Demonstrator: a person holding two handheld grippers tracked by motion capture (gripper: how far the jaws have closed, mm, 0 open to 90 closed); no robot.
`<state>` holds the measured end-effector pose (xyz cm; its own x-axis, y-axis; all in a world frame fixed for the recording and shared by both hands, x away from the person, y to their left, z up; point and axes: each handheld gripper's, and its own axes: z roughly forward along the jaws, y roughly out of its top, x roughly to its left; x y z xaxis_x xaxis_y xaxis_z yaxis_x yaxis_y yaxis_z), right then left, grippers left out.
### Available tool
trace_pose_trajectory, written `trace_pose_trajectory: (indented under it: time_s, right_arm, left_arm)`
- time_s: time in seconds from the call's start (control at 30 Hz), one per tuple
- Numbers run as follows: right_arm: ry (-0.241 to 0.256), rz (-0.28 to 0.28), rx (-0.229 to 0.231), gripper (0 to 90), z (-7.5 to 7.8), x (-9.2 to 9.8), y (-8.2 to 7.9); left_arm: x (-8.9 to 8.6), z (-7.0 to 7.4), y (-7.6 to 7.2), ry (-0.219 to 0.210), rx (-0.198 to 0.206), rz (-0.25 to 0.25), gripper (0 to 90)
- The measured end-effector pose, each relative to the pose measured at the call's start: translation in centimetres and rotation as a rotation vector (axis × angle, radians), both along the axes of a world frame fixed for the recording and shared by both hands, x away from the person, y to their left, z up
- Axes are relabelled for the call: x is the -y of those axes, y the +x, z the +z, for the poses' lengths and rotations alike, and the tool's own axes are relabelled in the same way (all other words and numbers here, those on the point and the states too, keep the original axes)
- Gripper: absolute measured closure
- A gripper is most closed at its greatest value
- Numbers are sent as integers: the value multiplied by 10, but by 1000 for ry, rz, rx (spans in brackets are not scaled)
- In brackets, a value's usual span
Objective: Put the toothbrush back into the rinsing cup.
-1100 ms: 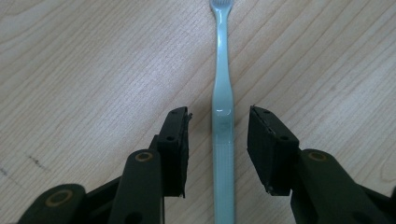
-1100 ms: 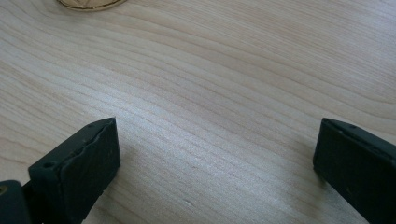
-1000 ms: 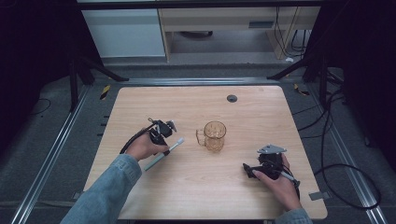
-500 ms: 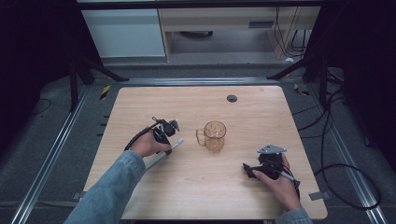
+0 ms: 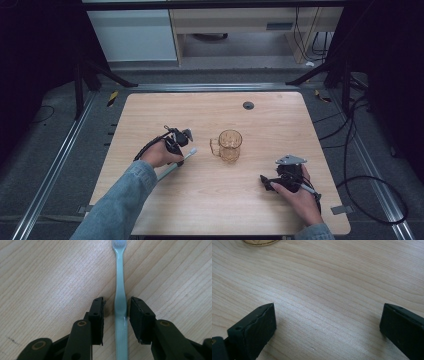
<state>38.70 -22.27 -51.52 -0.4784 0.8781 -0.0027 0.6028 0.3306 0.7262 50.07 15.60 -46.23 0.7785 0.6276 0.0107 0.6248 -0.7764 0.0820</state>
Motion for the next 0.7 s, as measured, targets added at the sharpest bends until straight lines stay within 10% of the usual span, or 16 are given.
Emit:
trace_pose_trajectory:
  time_s: [0.7]
  right_arm:
    - [-1,3,0,10,0,0,0]
  left_arm:
    - [-1,7,-4,-27,49,-1,783]
